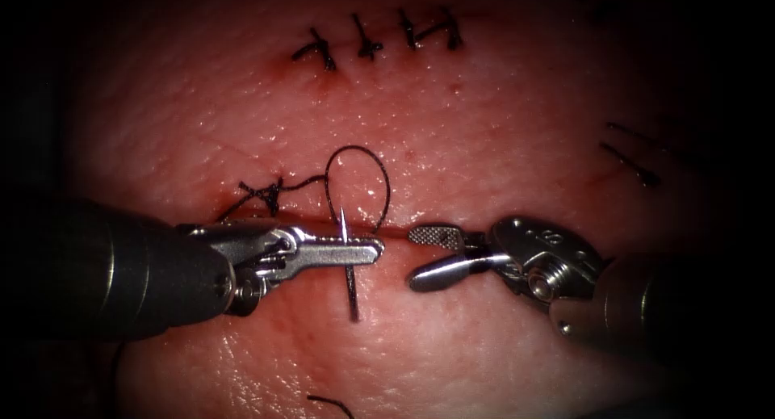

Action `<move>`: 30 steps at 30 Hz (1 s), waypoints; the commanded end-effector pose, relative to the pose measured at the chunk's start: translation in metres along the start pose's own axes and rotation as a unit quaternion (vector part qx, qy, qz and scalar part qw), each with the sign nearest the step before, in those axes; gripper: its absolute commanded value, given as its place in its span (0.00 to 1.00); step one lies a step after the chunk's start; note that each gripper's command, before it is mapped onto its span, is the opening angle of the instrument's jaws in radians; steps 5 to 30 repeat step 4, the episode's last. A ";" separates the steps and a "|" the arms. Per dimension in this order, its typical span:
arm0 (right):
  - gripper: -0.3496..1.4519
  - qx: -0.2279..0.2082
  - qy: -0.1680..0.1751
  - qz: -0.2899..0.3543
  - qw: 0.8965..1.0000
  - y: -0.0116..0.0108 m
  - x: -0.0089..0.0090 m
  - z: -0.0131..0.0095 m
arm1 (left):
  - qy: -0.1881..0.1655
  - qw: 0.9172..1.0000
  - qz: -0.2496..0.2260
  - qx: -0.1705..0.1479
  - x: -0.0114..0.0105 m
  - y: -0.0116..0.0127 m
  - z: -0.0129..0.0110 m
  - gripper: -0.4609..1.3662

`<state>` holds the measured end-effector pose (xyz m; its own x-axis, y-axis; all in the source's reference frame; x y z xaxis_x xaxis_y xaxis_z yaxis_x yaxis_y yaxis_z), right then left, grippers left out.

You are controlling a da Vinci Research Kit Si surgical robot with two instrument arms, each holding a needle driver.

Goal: Wound Closure
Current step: Pull the needle the rest of the way through the wound

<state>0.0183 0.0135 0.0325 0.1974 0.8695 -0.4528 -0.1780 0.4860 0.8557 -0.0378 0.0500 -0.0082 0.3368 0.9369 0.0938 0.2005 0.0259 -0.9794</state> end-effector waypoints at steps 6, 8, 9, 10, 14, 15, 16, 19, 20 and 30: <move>0.57 0.000 0.000 0.001 1.000 -0.0001 0.0001 -0.0001 | 0.000 1.000 0.006 -0.009 0.0000 0.0000 0.0000 0.06; 0.57 0.000 0.000 0.001 1.000 -0.0001 0.0001 -0.0001 | 0.000 1.000 0.006 -0.009 0.0000 0.0000 0.0000 0.06; 0.57 0.000 0.000 0.001 1.000 -0.0001 0.0001 -0.0001 | 0.000 1.000 0.006 -0.009 0.0000 0.0000 0.0000 0.06; 0.57 0.000 0.000 0.001 1.000 -0.0001 0.0001 -0.0001 | 0.000 1.000 0.006 -0.009 0.0000 0.0000 0.0000 0.06; 0.57 0.000 0.000 0.001 1.000 -0.0001 0.0001 -0.0001 | 0.000 1.000 0.006 -0.009 0.0000 0.0000 0.0000 0.06; 0.57 0.000 0.000 0.001 1.000 -0.0001 0.0001 -0.0001 | 0.000 1.000 0.006 -0.009 0.0000 0.0000 0.0000 0.06; 0.57 0.000 0.000 0.001 1.000 -0.0001 0.0001 -0.0001 | 0.000 1.000 0.006 -0.009 0.0000 0.0000 0.0000 0.06; 0.57 0.000 0.000 0.001 1.000 -0.0001 0.0001 -0.0001 | 0.000 1.000 0.006 -0.009 0.0000 0.0000 0.0000 0.06; 0.57 0.000 0.000 0.001 1.000 -0.0001 0.0001 -0.0001 | 0.000 1.000 0.006 -0.009 0.0000 0.0000 0.0000 0.06; 0.57 0.000 0.000 0.001 1.000 -0.0001 0.0001 -0.0001 | 0.000 1.000 0.006 -0.009 0.0000 0.0000 0.0000 0.06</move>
